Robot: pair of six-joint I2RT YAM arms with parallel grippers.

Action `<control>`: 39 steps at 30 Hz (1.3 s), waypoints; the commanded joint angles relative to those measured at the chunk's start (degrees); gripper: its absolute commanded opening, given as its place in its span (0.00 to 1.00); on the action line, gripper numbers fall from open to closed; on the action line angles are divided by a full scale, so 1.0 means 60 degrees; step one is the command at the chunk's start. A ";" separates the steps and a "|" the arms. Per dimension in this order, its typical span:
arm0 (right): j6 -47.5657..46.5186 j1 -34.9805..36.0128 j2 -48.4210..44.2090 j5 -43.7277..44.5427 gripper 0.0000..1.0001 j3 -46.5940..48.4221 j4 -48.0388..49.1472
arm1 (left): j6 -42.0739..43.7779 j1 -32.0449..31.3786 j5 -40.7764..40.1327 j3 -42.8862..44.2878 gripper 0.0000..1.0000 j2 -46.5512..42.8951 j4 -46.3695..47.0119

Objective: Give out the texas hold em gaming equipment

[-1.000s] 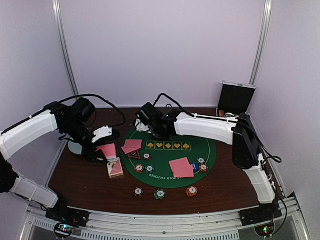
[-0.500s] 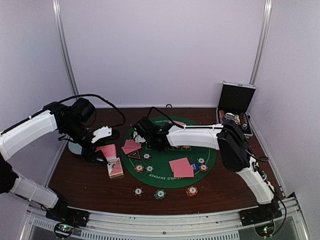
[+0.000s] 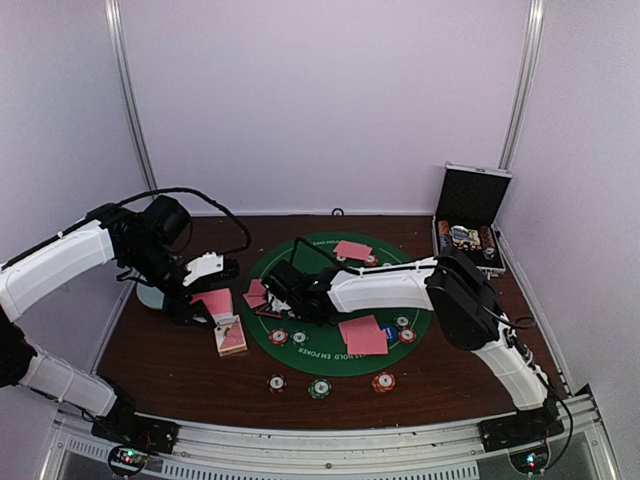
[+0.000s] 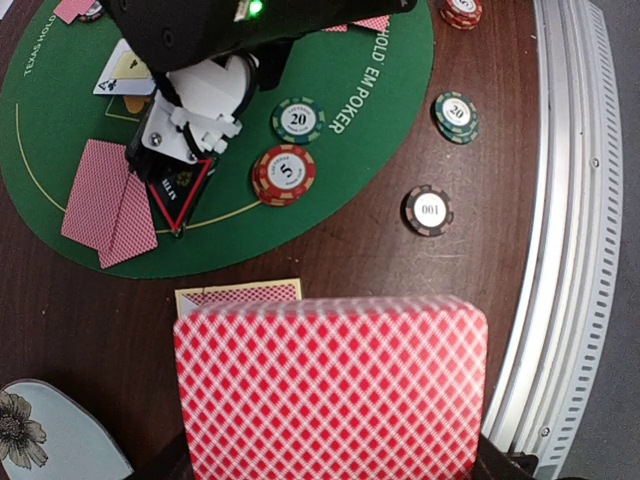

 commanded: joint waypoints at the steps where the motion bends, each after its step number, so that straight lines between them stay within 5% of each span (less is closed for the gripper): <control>1: 0.0675 0.0073 -0.0458 0.0149 0.27 -0.0018 -0.0525 | -0.0047 0.0053 0.0268 0.0209 0.00 -0.0213 0.0056; 9: 0.1492 -0.0070 -0.1548 -0.0074 0.70 -0.0082 -0.0389 | -0.0051 0.0040 0.0207 0.0343 0.00 -0.0193 0.0029; 13: 0.2165 -0.0322 -0.2332 -0.0022 0.99 -0.0082 -0.0212 | -0.0041 0.0040 0.0197 0.0364 0.00 -0.0211 0.0019; 19: 0.3573 -0.0508 -0.3377 0.0267 1.00 0.0040 -0.0351 | -0.0054 0.0040 0.0226 0.0408 0.00 -0.0227 0.0019; 25: 0.6614 -0.0967 -0.4235 -0.0906 1.00 0.0584 -0.1843 | -0.0061 0.0040 0.0260 0.0444 0.00 -0.0257 0.0015; 31: 0.9922 -0.1957 -0.5384 -0.5603 1.00 -0.0180 -0.1915 | -0.0090 0.0040 0.0250 0.0495 0.00 -0.0300 0.0019; 39: 1.3808 -0.2201 -0.6454 -1.0836 1.00 -0.3038 0.0855 | -0.0167 0.0040 0.0238 0.0556 0.00 -0.0196 0.0088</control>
